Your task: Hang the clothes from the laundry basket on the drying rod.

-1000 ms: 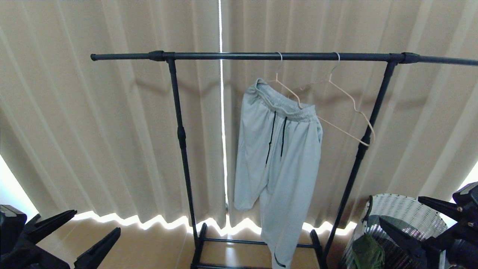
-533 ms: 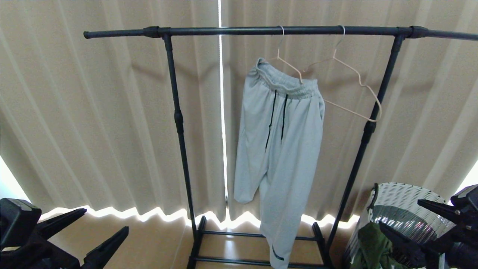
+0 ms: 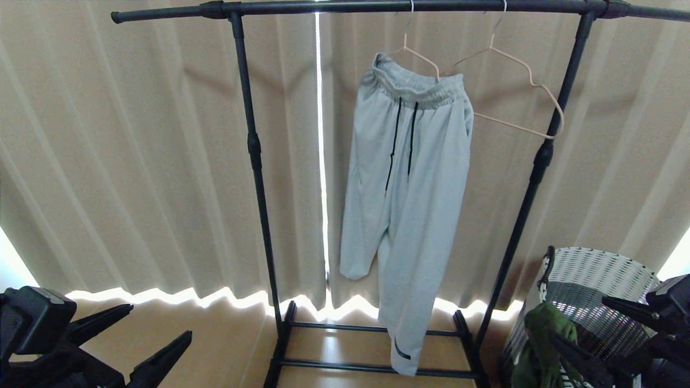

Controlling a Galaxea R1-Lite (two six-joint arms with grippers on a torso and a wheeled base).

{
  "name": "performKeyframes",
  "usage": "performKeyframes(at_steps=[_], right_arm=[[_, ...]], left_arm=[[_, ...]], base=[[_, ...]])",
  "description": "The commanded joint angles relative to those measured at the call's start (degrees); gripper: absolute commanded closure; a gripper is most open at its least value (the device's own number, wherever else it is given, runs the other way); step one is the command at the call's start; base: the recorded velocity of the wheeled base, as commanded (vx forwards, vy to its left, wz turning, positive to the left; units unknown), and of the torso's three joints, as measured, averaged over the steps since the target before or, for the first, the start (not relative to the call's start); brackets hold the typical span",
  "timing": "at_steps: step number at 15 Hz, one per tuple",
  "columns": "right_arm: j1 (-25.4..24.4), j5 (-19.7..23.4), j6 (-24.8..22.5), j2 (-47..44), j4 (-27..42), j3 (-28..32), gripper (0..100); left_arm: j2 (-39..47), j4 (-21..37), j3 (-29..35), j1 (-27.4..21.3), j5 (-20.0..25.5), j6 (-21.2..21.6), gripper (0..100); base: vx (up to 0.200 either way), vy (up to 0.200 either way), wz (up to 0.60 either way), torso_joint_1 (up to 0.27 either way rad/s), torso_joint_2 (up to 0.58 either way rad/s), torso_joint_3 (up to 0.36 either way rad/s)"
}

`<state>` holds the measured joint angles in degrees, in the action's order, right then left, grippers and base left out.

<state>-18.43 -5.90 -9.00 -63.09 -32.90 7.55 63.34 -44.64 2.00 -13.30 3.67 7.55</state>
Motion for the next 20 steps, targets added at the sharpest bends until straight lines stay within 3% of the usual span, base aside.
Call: performKeyframes(at_steps=[1, 7, 16, 20], right_arm=[[0.0, 0.0, 0.1, -1.9, -0.6, 0.2, 0], [0.0, -0.1, -0.1, -2.3, -0.5, -0.2, 0], [0.0, -0.1, -0.1, -2.4, -0.1, -0.2, 0], [0.0, -0.2, -0.1, -2.4, -0.1, -0.2, 0]], left_arm=[[0.1, -0.1, 0.1, 0.0, 0.0, 0.2, 0], [0.5, 0.0, 0.1, 0.0, 0.0, 0.2, 0], [1.1, 0.2, -0.2, -0.1, 0.0, 0.3, 0], [0.6, 0.1, -0.3, -1.4, 0.0, 0.3, 0]], base=[[0.000, 0.000, 0.00, -0.022, 0.08, 0.051], [0.000, 0.000, 0.00, 0.000, 0.01, 0.007], [0.200, -0.200, 0.00, -0.002, 0.00, 0.003], [0.000, 0.000, 0.00, 0.000, 0.00, 0.000]])
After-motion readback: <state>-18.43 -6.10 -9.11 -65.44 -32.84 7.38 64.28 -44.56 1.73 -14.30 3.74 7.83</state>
